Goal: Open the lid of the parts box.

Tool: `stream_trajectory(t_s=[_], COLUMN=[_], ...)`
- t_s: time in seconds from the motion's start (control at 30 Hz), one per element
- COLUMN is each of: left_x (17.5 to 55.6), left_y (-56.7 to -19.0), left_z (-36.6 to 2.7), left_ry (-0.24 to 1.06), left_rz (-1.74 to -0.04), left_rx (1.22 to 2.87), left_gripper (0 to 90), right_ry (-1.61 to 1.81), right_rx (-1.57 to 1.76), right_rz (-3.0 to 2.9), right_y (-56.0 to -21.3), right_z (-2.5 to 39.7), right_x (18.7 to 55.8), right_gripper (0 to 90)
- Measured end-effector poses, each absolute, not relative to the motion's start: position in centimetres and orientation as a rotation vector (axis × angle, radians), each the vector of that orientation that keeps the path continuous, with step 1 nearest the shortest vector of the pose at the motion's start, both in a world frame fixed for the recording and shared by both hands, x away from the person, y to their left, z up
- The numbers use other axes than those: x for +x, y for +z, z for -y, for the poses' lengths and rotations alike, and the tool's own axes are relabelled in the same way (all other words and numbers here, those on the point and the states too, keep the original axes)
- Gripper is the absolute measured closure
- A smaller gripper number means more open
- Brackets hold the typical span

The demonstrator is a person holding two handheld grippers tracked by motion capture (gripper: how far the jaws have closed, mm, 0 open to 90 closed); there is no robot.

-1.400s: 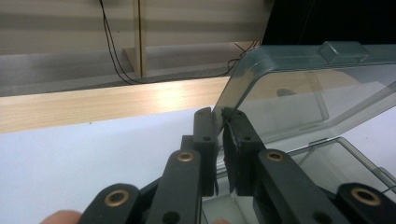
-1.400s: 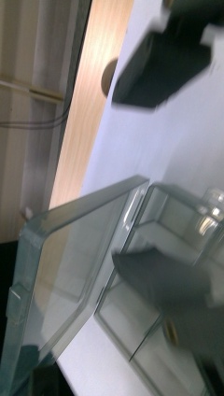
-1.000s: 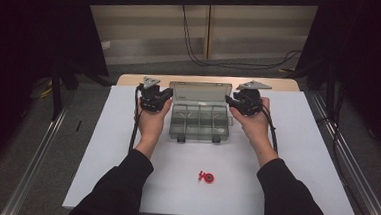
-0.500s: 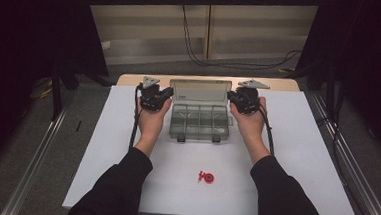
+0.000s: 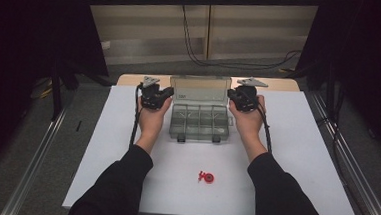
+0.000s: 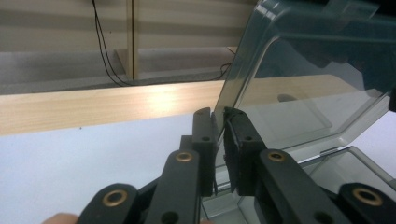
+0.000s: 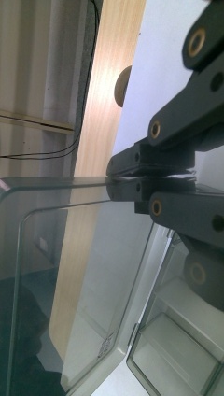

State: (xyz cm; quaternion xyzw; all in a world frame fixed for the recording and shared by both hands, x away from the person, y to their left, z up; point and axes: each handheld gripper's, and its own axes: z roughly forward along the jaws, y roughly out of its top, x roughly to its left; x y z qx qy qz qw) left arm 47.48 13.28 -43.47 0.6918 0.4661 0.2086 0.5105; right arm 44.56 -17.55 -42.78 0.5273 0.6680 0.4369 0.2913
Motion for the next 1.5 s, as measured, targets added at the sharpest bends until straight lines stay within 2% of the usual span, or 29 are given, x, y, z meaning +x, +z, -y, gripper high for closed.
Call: stream_trajectory(t_s=[0.77,1.1,1.5], left_x=[49.7,49.8,50.2], left_y=[-46.1,-45.8,-45.6], left_z=[-13.7,-13.0,-12.7], left_ry=[0.385,0.469,0.46], left_rz=[-1.155,-1.162,-1.203], left_rx=[1.655,1.716,1.729], left_gripper=[83.1,87.3,88.2], right_ry=[1.216,1.246,1.216], right_rx=[1.459,1.471,1.522], right_rz=[-1.806,-1.804,-1.785], right_y=[-42.8,-43.1,-44.8], right_z=[18.2,18.5,18.0], right_x=[46.1,46.8,47.4], right_gripper=[86.6,85.9,84.6])
